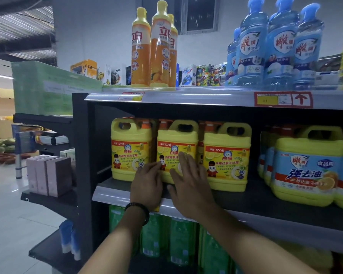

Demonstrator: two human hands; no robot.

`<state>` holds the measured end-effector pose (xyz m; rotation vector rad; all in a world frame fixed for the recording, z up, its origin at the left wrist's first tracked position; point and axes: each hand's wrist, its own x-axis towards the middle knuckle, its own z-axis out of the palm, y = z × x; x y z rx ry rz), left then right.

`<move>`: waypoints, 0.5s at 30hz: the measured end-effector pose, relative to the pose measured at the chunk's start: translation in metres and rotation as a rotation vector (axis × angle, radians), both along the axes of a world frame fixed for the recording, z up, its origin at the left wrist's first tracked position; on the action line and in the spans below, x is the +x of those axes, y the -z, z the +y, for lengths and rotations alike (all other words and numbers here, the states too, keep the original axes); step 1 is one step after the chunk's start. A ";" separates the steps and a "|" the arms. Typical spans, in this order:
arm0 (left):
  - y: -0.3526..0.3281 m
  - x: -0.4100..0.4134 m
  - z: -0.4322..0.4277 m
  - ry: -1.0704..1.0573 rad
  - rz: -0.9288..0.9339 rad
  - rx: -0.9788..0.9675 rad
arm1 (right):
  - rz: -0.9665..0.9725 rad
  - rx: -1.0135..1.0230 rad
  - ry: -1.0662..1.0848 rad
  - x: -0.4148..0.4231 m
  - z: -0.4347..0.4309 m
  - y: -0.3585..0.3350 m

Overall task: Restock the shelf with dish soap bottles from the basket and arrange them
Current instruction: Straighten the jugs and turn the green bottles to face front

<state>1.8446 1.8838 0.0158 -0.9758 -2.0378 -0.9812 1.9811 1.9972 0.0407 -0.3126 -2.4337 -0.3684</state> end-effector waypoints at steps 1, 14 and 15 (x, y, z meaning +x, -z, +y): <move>0.001 -0.001 0.000 -0.003 0.011 -0.020 | 0.003 0.000 0.014 -0.002 0.001 -0.001; -0.018 -0.007 -0.034 -0.093 0.014 0.221 | -0.018 -0.014 0.079 -0.002 -0.006 -0.001; -0.024 -0.014 -0.043 -0.141 -0.051 0.259 | -0.019 -0.005 0.081 -0.003 -0.006 -0.001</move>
